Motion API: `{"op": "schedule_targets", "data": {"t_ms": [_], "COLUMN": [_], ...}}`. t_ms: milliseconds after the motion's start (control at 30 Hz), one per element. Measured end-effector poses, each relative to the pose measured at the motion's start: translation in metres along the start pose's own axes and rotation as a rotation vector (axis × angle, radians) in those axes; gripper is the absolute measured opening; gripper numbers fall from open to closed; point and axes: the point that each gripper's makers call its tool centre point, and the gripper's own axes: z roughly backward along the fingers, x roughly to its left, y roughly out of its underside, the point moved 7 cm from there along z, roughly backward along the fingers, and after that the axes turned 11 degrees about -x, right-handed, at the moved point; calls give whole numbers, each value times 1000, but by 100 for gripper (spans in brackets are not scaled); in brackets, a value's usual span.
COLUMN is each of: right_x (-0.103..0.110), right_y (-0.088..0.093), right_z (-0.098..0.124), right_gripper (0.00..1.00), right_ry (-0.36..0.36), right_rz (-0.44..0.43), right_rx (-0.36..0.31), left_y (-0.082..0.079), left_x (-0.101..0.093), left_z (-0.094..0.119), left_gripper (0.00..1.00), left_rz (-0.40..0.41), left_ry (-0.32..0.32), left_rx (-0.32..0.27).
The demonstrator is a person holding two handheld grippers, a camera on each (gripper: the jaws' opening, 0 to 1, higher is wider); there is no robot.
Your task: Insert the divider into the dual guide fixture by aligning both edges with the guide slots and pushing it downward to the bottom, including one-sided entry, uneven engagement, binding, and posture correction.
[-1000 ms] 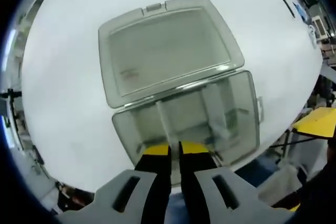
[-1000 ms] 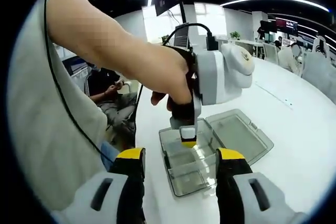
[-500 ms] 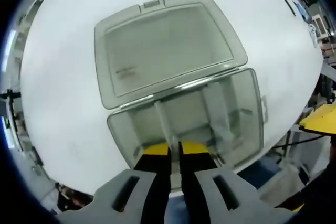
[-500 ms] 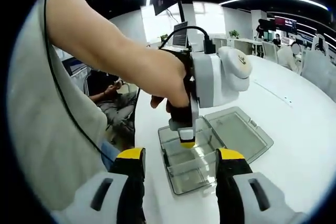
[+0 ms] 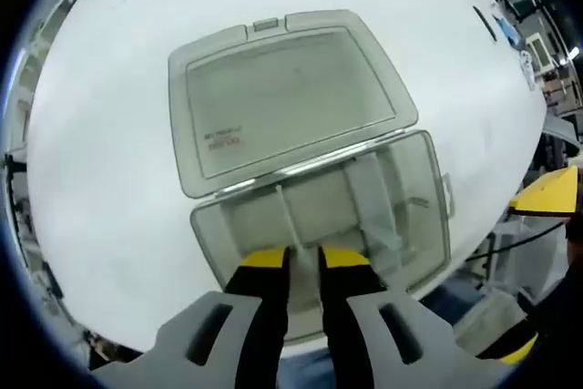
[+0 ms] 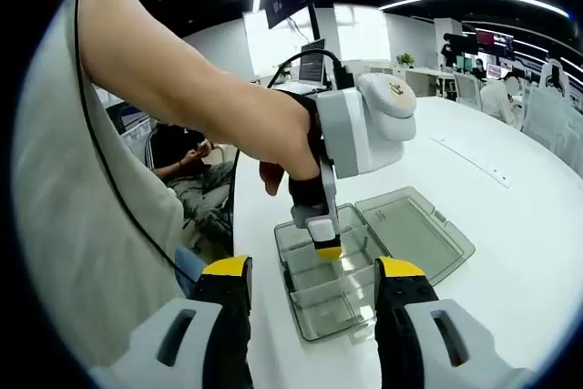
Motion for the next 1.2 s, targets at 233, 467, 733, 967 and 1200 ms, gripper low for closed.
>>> {"op": "schedule_targets", "data": {"t_ms": [233,467,733,967,1200], "right_x": [0,2,4,5,6], "right_y": [-1,-1,-1,0,0], "right_z": [0,-1,-1,0,-1], "right_gripper": [51,51,51,51,51], "right_ry": [6,5,5,11,14], "right_rz": [-1,4,5,4,1], "right_rx": [-7,-8,-6,-6,-6], "left_y": [0,6,11,10,10], "left_x": [2,9,6,1,-2], "left_z": [8,17,20,18,15], "left_gripper": [19,17,10,4,2], "left_rz": [29,78,113,100,25], "left_ry": [28,42,60,58,32], "left_rx": [-46,-66,-73,-61,-54]}}
